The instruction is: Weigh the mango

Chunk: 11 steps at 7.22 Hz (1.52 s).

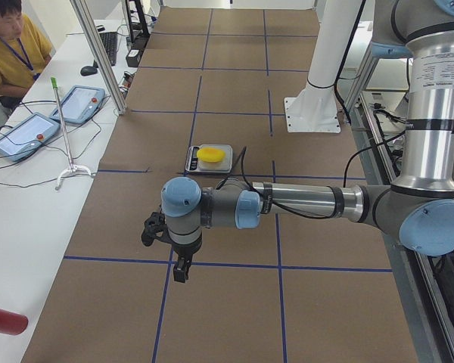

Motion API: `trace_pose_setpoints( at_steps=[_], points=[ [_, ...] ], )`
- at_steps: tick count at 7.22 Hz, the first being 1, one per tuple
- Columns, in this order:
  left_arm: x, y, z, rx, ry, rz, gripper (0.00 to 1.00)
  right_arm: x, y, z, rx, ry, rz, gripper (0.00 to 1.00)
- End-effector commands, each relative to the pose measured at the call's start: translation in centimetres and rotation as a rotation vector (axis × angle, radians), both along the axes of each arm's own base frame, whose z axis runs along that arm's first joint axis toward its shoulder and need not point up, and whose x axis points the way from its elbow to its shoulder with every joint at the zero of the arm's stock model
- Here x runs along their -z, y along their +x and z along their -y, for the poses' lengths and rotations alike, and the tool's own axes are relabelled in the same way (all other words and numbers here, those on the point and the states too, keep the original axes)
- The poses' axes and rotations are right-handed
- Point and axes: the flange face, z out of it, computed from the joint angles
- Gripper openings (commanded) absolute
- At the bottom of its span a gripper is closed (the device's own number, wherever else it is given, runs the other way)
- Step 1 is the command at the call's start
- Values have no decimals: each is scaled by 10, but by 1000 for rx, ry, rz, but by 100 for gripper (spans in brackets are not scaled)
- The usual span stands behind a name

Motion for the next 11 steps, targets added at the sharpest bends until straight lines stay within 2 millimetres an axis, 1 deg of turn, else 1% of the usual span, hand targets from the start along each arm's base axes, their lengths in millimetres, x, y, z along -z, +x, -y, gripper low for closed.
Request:
trace_pose_setpoints(
  at_steps=[1,3,4,5,6,8,9,11],
  points=[
    [-30,-19,-18,35,-90,-29,100,0,0,0,0,0,0,100],
    [-33,-17,-11,42,-103,-65,100,0,0,0,0,0,0,100],
    [-28,-16,-11,45,-114,-77,100,0,0,0,0,0,0,100],
    [-12,-10,-11,54,-128,-140,100,0,0,0,0,0,0,100],
    [4,-7,-8,91,-140,-145,100,0,0,0,0,0,0,100],
    [9,10,-2,79,-149,-139,100,0,0,0,0,0,0,100],
    [12,15,0,74,-149,-136,100,0,0,0,0,0,0,100],
    [12,17,2,66,-147,-136,100,0,0,0,0,0,0,100]
  ],
)
